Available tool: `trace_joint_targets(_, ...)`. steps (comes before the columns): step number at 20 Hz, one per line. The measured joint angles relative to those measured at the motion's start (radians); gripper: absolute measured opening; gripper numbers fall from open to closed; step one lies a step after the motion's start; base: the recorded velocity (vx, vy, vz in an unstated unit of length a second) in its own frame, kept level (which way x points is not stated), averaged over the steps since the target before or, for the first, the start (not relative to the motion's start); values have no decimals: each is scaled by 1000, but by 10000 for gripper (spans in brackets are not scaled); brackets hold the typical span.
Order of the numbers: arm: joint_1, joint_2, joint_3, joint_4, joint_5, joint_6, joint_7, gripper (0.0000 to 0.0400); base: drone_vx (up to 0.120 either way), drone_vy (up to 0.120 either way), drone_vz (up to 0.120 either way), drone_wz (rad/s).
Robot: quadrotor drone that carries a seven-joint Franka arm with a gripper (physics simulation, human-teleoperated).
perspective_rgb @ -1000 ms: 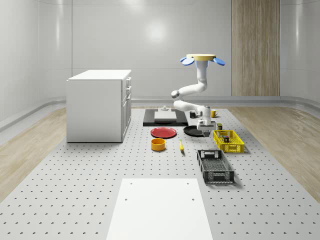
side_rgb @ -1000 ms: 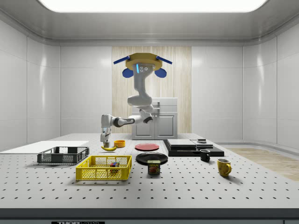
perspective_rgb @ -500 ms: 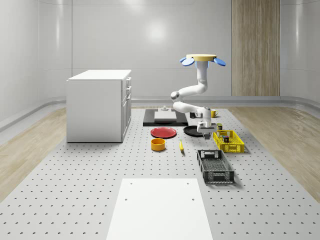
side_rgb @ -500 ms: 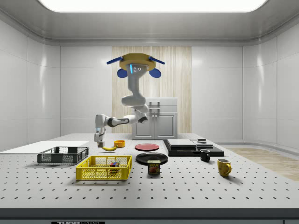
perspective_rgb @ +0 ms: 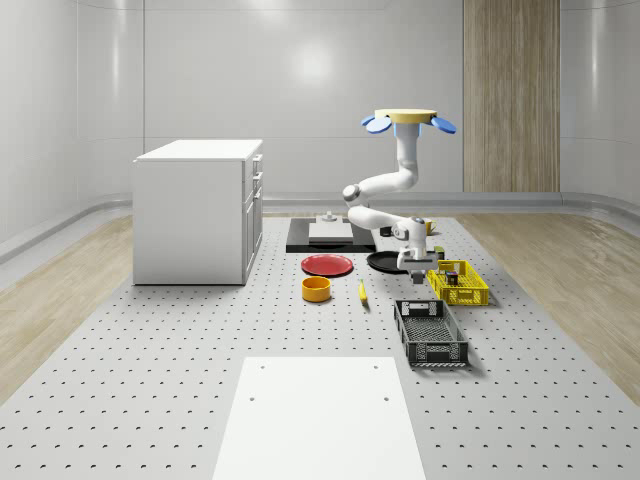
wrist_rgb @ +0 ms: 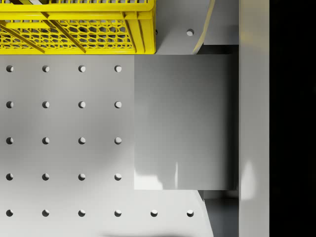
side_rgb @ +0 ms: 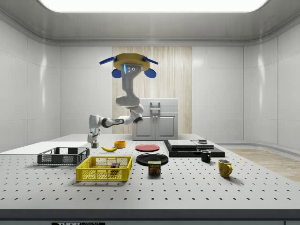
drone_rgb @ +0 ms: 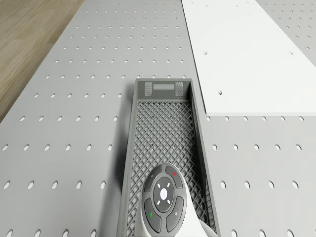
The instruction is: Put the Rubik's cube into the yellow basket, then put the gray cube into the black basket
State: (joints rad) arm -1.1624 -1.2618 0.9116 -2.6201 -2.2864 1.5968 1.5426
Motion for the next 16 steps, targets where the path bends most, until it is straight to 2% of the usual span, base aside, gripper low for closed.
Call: trace_joint_targets(16, -3, -4, 1, 0, 3, 4, 3, 250, 120, 0, 0, 0)
